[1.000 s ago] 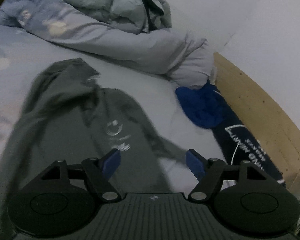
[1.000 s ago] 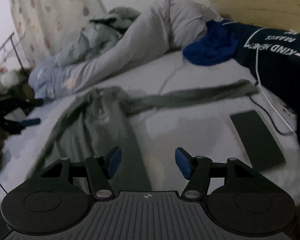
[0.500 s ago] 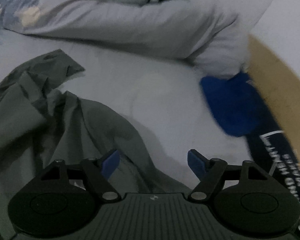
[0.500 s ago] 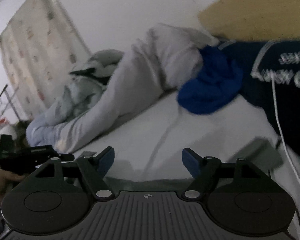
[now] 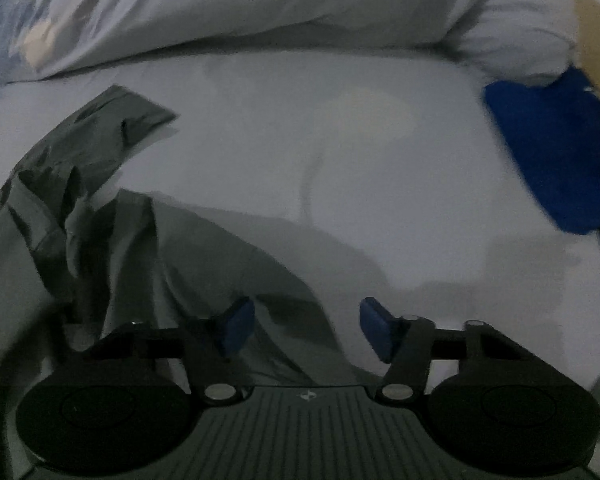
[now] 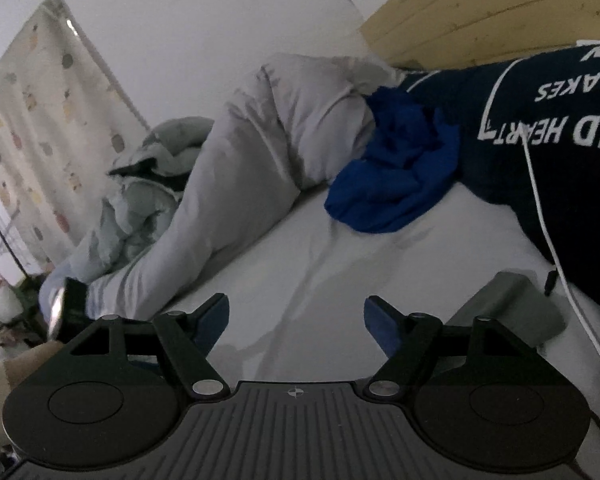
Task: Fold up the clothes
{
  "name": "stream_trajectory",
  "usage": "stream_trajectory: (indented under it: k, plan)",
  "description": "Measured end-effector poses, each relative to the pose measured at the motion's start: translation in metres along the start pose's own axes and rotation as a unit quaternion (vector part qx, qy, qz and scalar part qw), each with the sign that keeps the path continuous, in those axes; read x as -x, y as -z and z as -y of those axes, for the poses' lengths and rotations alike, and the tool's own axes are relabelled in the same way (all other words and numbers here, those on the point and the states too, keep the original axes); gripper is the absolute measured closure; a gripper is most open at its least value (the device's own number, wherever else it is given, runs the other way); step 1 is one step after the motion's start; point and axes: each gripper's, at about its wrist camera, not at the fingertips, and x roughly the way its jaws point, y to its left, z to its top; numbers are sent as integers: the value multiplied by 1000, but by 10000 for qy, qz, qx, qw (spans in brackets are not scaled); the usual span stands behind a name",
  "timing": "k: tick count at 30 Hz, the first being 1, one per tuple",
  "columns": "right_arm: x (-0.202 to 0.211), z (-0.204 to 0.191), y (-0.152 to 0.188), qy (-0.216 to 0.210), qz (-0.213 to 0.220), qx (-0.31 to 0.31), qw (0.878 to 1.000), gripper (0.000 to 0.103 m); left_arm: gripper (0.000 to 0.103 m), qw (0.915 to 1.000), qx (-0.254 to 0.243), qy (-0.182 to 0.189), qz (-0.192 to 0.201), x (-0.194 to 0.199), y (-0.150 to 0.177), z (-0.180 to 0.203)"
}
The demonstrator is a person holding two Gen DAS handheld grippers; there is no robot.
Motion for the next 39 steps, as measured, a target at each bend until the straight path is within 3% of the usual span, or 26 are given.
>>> stream_trajectory:
  k: [2, 4, 7, 15, 20, 26, 29, 32, 34, 35, 36, 39]
  plan:
    - [3, 5, -3, 69, 1, -2, 10000, 25, 50, 10000, 32, 5, -41, -3, -1, -1]
    - [6, 13, -5, 142, 20, -70, 9999, 25, 71, 9999, 64, 10, -83, -6, -2, -2]
    - [8, 23, -7, 276, 58, -212, 9994, 25, 88, 9998, 112, 18, -145, -11, -3, -4]
    - [15, 39, -6, 908, 90, -61, 9958, 25, 95, 9969, 666, 405, 67, -15, -13, -18]
    - [20, 66, -7, 1463, 68, -350, 9886, 25, 98, 9928, 1025, 552, 275, -25, -24, -32]
    - [20, 87, -4, 1795, 62, -657, 9815, 32, 100, 9946, 873, 481, 275, -36, -26, -35]
    - [15, 91, -1, 1821, -14, -731, 9806, 32, 95, 9966, 672, 482, -9, -37, -22, -34]
    - [8, 89, 1, 1935, -48, -695, 9786, 32, 71, 9980, 315, 535, -124, -33, -20, -28]
    - [5, 86, 2, 1904, -39, -693, 9792, 32, 36, 9988, -105, 445, -174, -30, -20, -18]
    - [4, 83, 2, 1892, -29, -672, 9796, 32, 28, 9985, -413, 317, -167, -28, -19, -11]
    - [2, 80, 2, 1895, -24, -643, 9798, 32, 25, 9971, -728, 183, -158, -27, -17, -4]
    - [-4, 75, 1, 1893, -13, -632, 9799, 32, 25, 9938, -1043, 79, -386, -28, -13, 6]
